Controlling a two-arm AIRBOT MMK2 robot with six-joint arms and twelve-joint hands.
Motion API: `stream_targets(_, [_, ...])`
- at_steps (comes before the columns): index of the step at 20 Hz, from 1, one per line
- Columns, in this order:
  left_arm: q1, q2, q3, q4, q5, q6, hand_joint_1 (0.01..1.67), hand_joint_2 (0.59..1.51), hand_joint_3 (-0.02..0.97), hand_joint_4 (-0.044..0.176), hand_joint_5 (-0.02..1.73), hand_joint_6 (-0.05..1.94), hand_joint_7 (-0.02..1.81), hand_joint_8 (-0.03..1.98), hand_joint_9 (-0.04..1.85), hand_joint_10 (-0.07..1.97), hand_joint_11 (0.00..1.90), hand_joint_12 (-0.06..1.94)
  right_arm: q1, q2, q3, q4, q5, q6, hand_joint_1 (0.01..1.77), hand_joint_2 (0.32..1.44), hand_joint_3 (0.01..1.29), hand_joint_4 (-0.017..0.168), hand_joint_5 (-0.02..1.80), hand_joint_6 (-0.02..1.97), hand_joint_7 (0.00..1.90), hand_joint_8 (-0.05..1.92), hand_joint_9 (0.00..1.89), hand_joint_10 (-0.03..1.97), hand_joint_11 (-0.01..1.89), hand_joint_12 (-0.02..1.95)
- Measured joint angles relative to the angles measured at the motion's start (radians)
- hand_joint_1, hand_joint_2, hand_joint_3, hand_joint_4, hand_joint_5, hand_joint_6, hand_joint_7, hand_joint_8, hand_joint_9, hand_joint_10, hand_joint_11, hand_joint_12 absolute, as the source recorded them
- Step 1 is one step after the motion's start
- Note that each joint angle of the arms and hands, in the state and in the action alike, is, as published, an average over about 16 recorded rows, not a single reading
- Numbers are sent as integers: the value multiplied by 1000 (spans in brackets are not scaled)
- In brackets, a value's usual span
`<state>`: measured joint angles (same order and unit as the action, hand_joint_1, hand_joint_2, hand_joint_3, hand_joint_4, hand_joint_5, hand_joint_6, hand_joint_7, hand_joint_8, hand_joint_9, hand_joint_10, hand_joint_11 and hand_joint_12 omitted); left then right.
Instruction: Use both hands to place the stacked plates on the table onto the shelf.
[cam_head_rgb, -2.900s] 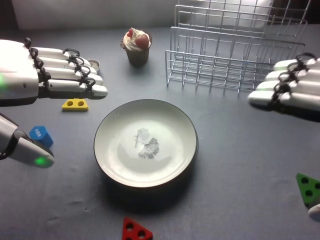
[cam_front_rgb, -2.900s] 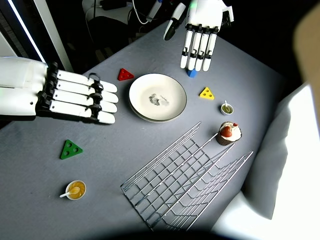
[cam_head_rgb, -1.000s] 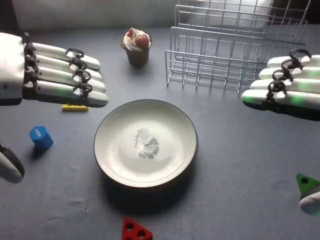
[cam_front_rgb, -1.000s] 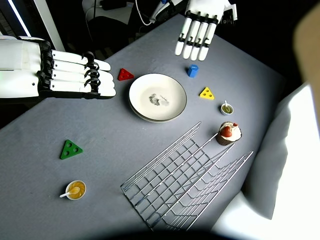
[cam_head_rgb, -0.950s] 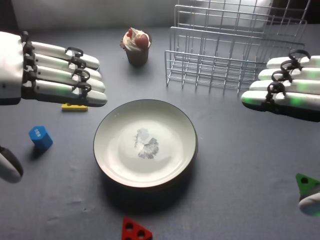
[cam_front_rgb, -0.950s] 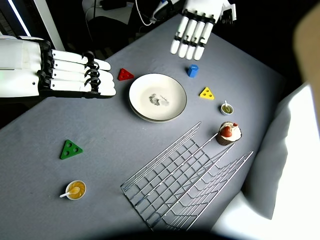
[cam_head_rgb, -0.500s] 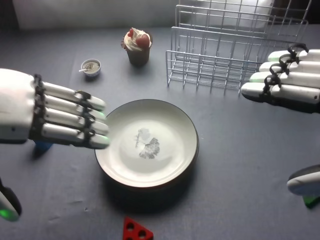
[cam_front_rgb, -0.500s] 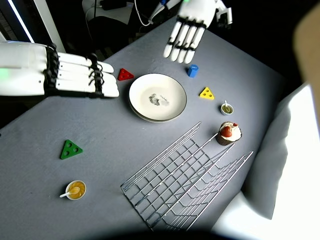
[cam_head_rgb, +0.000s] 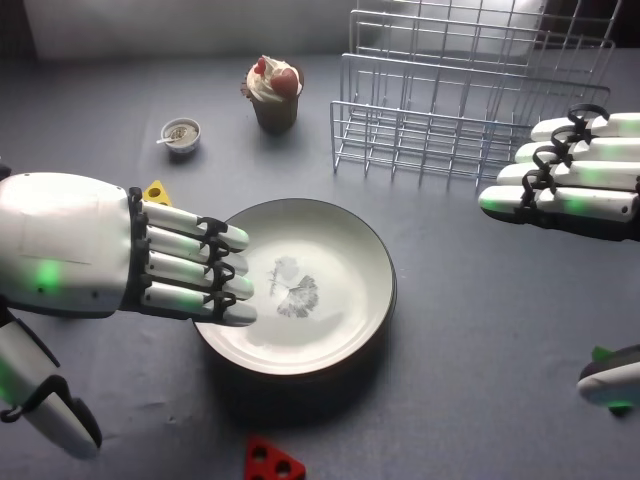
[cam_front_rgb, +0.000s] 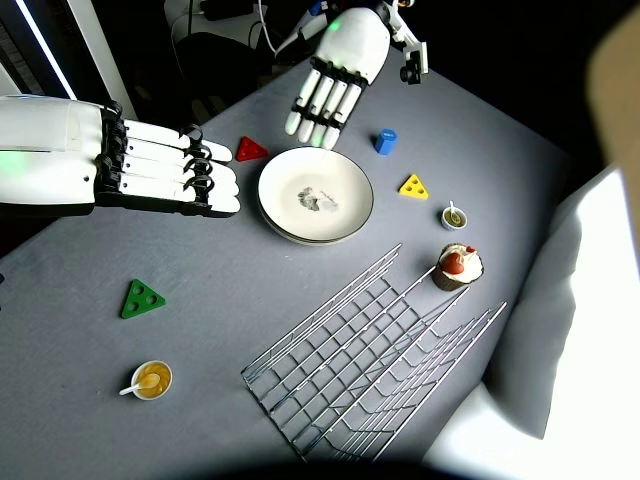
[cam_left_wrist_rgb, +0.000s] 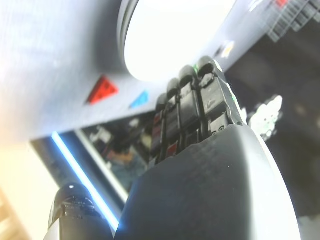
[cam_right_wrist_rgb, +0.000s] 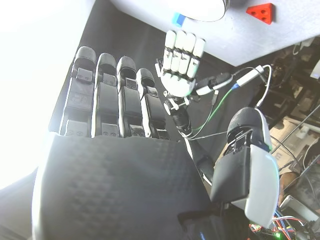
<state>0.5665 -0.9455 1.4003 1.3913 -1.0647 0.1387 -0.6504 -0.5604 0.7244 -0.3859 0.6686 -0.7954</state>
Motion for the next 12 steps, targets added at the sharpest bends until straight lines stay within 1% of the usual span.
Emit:
stream_targets(6, [6, -21, -4, 24, 79, 24, 24, 910, -1, -2, 106, 16, 172, 7, 174, 18, 121, 15, 8, -17, 18, 4, -5, -21, 125, 973, 16, 4, 163, 17, 222, 14, 217, 2, 183, 27])
stream_targets(12, [13, -43, 7, 45, 129, 47, 23, 913, -1, -2, 120, 16, 184, 8, 186, 19, 144, 21, 17, -57, 52, 12, -20, -57, 120, 973, 16, 4, 158, 17, 227, 15, 228, 2, 187, 23])
